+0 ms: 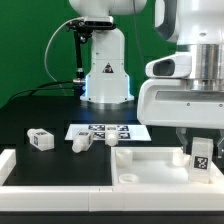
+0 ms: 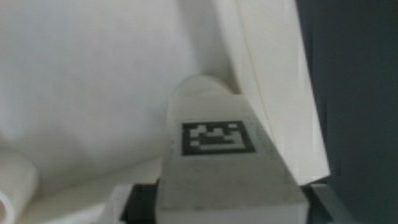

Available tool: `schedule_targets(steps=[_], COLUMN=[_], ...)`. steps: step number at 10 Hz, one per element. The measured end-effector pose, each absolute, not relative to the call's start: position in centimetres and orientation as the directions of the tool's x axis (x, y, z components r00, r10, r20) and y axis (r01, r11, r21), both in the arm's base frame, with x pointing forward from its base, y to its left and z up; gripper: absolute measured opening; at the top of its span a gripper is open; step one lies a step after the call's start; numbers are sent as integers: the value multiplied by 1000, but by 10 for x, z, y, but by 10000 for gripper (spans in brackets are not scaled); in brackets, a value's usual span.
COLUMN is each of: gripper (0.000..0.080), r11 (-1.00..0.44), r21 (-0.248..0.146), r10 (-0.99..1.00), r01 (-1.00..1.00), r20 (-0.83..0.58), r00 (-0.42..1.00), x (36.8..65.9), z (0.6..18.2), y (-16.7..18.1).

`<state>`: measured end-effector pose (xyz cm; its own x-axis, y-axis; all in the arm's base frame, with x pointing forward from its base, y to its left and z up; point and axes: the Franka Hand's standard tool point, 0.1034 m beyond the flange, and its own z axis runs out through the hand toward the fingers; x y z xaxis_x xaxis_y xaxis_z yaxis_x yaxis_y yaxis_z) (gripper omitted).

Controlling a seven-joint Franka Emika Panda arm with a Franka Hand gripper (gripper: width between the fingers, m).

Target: Assemble one leg

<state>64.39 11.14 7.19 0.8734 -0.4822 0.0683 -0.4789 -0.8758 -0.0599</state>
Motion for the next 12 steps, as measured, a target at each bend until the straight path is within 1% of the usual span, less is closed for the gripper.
schedule_targets(steps=[1, 3, 4, 5, 6, 8, 9, 10, 11, 12], gripper=[284, 284, 284, 284, 285, 285, 379, 523, 611, 611], r11=[-783, -526, -413, -330, -270, -274, -337, -502, -673, -772], r21=[-77, -100, -110, -123, -128, -128, -130, -136, -136, -131], r10=[-621, -848, -907, -940, -958, -957, -937, -860, -734, -629], r01=[-617, -844, -904, -936, -954, -953, -933, -854, -727, -622], r20=[47, -15, -36, -47, -59, -58, -49, -26, 2, 14], r00=[782, 530, 419, 337, 279, 283, 345, 509, 679, 777], x=[644, 643, 642, 640, 640, 640, 640, 640, 640, 639], z=[72, 71, 71, 71, 71, 71, 70, 70, 71, 71], y=[110, 108, 107, 106, 106, 106, 106, 103, 102, 105])
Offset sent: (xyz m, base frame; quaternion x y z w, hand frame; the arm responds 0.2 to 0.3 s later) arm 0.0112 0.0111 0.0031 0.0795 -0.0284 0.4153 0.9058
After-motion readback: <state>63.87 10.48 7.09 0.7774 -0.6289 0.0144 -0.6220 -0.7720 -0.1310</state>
